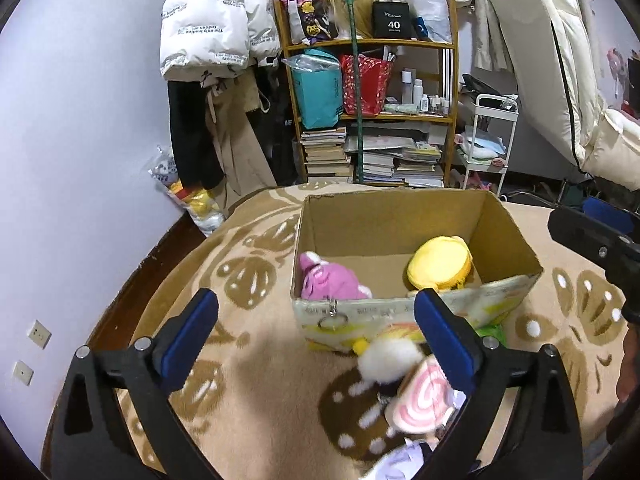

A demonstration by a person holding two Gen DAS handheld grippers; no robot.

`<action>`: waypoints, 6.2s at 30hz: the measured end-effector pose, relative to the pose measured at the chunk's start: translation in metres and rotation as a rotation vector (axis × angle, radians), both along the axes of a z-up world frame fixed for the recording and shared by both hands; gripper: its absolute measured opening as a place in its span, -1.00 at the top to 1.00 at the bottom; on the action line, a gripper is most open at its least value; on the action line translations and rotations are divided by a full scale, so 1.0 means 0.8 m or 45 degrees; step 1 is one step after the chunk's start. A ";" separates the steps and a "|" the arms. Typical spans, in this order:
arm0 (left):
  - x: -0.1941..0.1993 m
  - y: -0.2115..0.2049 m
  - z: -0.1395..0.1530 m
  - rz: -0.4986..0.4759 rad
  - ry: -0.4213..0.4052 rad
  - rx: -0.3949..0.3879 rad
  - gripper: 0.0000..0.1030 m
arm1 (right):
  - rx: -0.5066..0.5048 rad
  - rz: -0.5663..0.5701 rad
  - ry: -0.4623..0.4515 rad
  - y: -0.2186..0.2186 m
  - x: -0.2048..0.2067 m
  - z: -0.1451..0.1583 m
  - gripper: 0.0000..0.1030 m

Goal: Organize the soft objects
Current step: 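Open both tools and move them back over the remaining toys, then grasp the clear zip bag with the right tool while the left tool grasps the white-haired doll, then lift the zip bag toward the box with the right tool while the left carries the doll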

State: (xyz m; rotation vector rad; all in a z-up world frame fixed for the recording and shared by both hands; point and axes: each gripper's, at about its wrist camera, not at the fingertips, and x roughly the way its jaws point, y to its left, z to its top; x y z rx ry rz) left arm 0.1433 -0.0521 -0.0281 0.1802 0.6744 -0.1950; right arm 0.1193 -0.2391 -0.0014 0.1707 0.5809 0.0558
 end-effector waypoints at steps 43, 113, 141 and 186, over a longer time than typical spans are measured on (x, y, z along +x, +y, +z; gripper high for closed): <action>-0.085 0.000 -0.068 -0.084 0.370 0.045 -0.90 | 0.049 0.088 0.204 0.033 -0.070 -0.041 -1.00; -0.042 -0.025 -0.184 -0.178 0.824 0.023 -0.76 | 0.146 0.216 0.612 0.073 0.026 -0.180 -0.52; -0.055 -0.007 -0.151 -0.125 0.667 0.046 -0.07 | 0.153 0.201 0.587 0.071 0.007 -0.166 0.06; -0.099 0.029 0.026 0.080 -0.153 -0.074 -0.08 | 0.085 0.074 0.036 0.024 -0.078 -0.012 0.06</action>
